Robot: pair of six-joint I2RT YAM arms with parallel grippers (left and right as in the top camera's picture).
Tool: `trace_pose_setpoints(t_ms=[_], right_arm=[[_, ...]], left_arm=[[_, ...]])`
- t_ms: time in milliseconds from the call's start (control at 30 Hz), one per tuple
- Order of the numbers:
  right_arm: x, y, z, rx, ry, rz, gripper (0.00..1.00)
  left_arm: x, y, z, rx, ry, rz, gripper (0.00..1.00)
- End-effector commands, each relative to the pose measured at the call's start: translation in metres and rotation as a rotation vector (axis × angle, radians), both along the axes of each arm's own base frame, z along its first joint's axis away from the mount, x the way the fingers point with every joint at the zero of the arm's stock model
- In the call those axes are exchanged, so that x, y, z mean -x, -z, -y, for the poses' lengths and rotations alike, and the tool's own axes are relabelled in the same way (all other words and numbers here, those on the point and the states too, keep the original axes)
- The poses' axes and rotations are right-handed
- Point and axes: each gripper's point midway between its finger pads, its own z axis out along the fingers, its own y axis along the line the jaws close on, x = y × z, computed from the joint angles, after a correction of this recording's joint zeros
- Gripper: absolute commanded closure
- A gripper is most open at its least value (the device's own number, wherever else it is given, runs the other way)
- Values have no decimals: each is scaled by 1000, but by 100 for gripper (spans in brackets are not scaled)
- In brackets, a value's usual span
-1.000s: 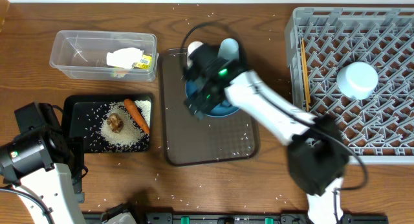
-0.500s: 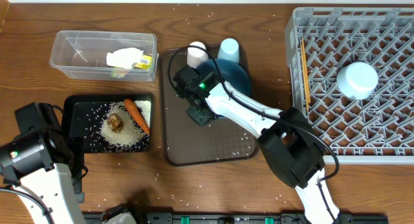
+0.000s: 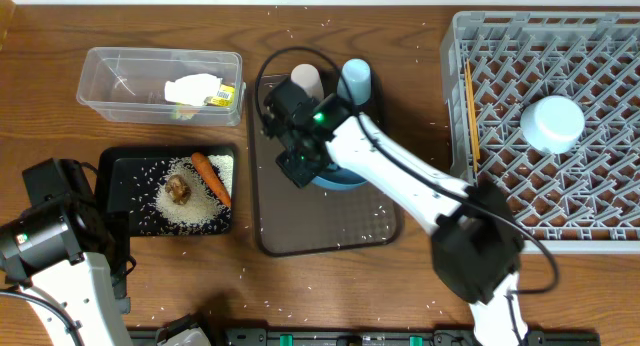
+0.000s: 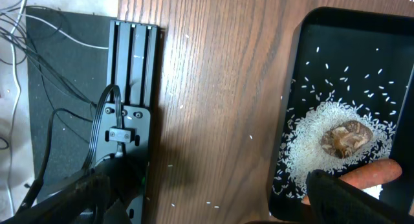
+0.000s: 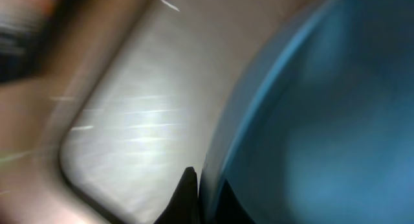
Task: Sort waste into correct bins and load items into the dishwasher rack
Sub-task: 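Grip the teal plate's rim and lift it toward the rack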
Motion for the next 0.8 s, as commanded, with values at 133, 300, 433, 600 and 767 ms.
trace_pose_setpoints(t_ms=[133,300,433,600,767], right_arm=[[-18,-133,39,-253,115,125,99],[-48,-174,128,-308,318,155,99],[-68,-198,188,-468,359,148,99],[-89,-219,269,-698,401,179,99],[-95,-230,343,-891,406,277,99]], left_arm=[[2,-1,-2,-9,-19,-3,2],[2,-1,-2,-9,-19,-3,2],[2,-1,-2,-10,-19,-3,2],[2,-1,-2,-9,-19,-3,2],[2,-1,-2,-9,-19,-3,2]])
